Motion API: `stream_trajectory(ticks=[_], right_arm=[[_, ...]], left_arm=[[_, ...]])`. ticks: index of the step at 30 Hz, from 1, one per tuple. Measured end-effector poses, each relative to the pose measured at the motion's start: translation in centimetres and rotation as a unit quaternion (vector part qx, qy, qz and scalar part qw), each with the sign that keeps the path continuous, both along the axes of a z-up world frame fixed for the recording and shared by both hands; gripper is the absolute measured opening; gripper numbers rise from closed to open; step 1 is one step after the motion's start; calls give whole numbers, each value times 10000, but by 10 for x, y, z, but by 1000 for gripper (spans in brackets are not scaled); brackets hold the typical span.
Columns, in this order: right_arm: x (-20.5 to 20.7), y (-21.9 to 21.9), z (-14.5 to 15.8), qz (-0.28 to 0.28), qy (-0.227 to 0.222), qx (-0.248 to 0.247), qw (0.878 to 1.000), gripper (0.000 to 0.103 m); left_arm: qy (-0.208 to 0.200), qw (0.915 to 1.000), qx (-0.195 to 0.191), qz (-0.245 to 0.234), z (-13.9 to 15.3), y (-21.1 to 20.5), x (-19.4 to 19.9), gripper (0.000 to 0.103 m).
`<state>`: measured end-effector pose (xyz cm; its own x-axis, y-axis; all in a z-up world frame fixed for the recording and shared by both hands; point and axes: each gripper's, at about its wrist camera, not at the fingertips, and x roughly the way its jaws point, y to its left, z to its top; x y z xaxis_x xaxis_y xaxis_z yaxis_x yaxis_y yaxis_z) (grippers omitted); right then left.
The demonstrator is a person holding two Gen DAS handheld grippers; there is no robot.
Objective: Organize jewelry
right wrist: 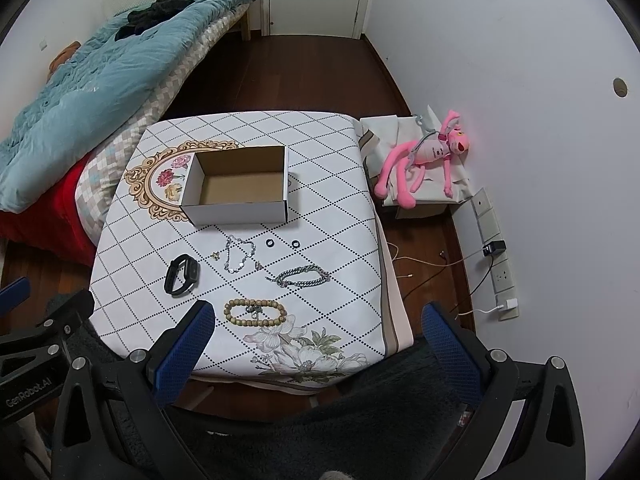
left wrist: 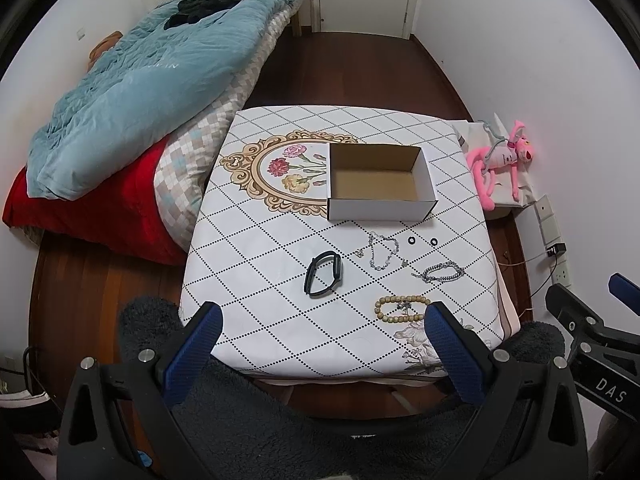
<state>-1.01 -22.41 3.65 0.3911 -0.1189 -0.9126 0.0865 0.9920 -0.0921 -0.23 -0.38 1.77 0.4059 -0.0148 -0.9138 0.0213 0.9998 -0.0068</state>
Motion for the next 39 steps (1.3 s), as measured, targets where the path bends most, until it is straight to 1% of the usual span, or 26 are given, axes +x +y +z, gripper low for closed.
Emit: stream_trajectory(ticks=[20,39], right_arm=[[-1,-1,1,3,-25,-6,10000,103],[0,-1,2,5,-16,-18,10000,103]], left_arm=[[-51,9999,-8,-106,1,-4,0,103],[-47,9999,-29,-108,2,-6,1,103]])
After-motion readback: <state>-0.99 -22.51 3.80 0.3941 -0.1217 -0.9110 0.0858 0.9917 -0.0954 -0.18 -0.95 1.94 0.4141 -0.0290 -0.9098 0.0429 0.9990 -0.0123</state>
